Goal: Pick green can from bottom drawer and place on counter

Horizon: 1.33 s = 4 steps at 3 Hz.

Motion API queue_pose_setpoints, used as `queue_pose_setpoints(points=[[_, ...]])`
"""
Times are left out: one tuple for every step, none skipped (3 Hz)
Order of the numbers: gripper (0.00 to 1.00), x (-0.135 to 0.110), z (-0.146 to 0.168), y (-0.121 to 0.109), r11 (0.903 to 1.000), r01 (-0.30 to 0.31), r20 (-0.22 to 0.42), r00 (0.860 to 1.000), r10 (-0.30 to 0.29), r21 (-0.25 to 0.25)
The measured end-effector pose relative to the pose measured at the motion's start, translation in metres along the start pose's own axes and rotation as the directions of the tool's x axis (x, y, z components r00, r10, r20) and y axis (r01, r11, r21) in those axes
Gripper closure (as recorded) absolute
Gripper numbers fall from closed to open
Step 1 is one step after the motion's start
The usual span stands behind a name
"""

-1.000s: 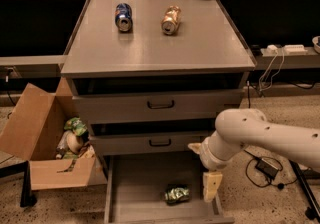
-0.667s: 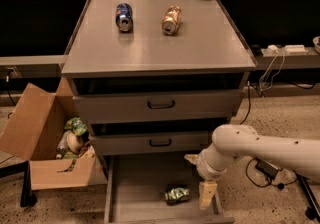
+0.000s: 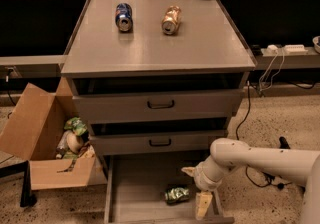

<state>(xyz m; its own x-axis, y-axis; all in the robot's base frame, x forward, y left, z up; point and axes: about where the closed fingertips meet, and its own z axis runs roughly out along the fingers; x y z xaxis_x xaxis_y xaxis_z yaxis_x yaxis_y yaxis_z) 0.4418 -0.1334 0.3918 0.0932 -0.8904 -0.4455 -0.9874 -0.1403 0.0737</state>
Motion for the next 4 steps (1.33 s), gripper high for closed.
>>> queue_pose_setpoints(points=[[0.00,0.000,0.000,0.000,1.0000,0.000,0.000,1.000,0.000,0.000],[0.00,0.024,0.027,-0.013,1.0000,-0.004,0.006,1.000,0.004,-0.008],[0.00,0.073,0.083,-0.046,0.9999,-0.016,0.020,1.000,0.016,0.005],[0.00,0.095,0.110,-0.066,0.9994,-0.024,0.019,1.000,0.023,0.024]])
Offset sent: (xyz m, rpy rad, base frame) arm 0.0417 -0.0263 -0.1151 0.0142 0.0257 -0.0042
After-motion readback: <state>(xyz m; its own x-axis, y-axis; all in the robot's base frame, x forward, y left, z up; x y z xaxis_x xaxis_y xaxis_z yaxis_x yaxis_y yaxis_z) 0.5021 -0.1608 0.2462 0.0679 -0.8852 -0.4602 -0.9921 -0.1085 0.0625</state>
